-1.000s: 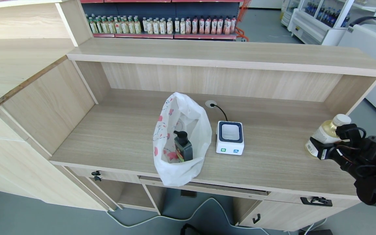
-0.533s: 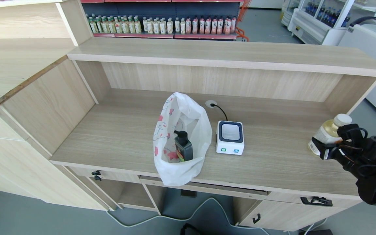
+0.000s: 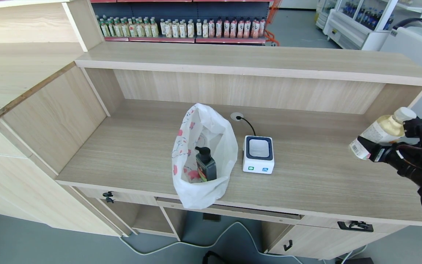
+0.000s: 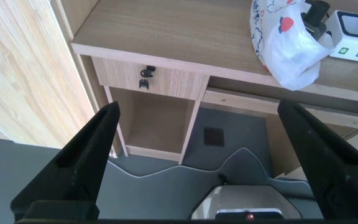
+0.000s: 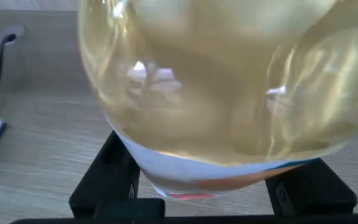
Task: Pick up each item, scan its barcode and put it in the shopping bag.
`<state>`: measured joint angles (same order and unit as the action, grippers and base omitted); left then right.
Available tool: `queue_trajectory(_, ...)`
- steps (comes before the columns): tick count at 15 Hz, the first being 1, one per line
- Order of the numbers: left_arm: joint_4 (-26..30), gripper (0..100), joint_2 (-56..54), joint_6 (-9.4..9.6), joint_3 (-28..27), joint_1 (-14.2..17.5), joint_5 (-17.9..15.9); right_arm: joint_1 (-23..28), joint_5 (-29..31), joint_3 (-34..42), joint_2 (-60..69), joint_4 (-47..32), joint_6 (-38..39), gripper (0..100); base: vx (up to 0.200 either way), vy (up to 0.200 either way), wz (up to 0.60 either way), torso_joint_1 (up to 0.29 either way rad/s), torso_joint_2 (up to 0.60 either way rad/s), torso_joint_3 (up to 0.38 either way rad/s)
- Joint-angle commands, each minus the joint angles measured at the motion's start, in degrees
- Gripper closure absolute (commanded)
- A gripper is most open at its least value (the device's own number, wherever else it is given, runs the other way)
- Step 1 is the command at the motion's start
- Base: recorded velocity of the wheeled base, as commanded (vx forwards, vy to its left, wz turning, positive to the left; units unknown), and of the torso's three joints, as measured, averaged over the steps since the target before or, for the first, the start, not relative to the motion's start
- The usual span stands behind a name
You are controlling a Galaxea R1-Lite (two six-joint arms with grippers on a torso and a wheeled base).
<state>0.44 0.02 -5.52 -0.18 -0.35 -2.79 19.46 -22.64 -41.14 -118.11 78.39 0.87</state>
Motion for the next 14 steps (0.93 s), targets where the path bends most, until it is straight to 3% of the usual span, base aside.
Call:
queue_trajectory(1,0.0,0,0.0,-0.01,0.0,0.0,0.0,-0.7,-15.0,-0.8,32.7,-28.1,21.3,100,0.000,0.000,0.00,0.000,0.00,0.000)
queue_trajectory(2,0.0,0,0.0,-0.01,0.0,0.0,0.0,-0.7,-22.2,-2.1,39.5,-35.7,27.6,100,0.000,0.000,0.00,0.000,0.00,0.000)
queue_trajectory(4,0.0,0,0.0,-0.01,0.0,0.0,0.0,-4.0,-32.3,-2.9,48.9,-42.9,38.0,100,0.000,0.000,0.00,0.000,0.00,0.000)
queue_trajectory(7,0.0,0,0.0,-0.01,0.0,0.0,0.0,-17.0,-37.0,-1.6,57.4,-43.7,51.1,100,0.000,0.000,0.00,0.000,0.00,0.000)
queue_trajectory(10,0.0,0,0.0,-0.01,0.0,0.0,0.0,-26.5,-37.0,0.5,58.2,-43.3,50.7,100,0.000,0.000,0.00,0.000,0.00,0.000)
queue_trajectory(14,0.0,0,0.0,-0.01,0.0,0.0,0.0,-30.8,-36.9,3.9,59.3,-43.5,46.2,100,0.000,0.000,0.00,0.000,0.00,0.000)
